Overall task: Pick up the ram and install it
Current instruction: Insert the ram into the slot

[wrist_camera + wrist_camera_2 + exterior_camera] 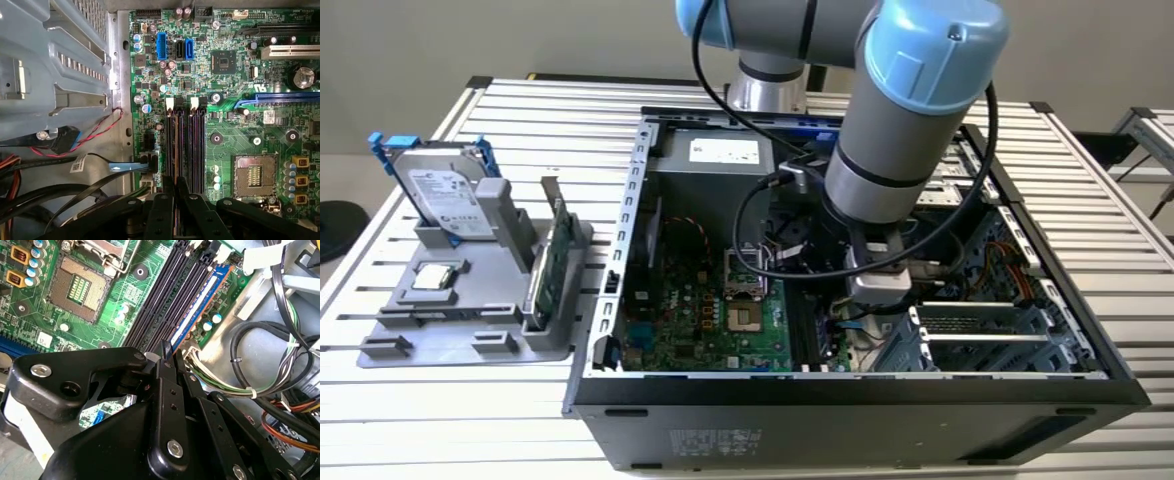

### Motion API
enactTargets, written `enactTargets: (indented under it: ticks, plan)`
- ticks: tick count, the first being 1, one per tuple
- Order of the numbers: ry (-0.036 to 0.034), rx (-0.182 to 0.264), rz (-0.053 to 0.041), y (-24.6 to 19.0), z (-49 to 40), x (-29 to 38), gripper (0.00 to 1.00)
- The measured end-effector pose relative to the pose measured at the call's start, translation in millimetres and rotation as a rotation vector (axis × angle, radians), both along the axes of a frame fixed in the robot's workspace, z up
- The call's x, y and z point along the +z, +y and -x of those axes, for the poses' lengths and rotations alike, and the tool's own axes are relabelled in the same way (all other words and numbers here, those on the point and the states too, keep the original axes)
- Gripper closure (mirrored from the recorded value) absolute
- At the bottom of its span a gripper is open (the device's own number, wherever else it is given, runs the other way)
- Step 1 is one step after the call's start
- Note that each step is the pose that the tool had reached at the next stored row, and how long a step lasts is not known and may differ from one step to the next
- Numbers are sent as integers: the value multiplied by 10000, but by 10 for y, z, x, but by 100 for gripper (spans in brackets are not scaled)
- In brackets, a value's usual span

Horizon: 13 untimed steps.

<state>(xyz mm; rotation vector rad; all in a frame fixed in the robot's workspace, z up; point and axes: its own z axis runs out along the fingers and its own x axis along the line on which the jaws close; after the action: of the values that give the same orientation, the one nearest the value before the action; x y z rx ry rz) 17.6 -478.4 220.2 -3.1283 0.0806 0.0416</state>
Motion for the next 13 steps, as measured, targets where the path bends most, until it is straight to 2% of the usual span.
enactTargets:
  ticks: [9, 13]
  plan:
    - [-1, 0, 4, 0, 0, -59, 100]
    - [0, 0, 9, 0, 0, -60, 100]
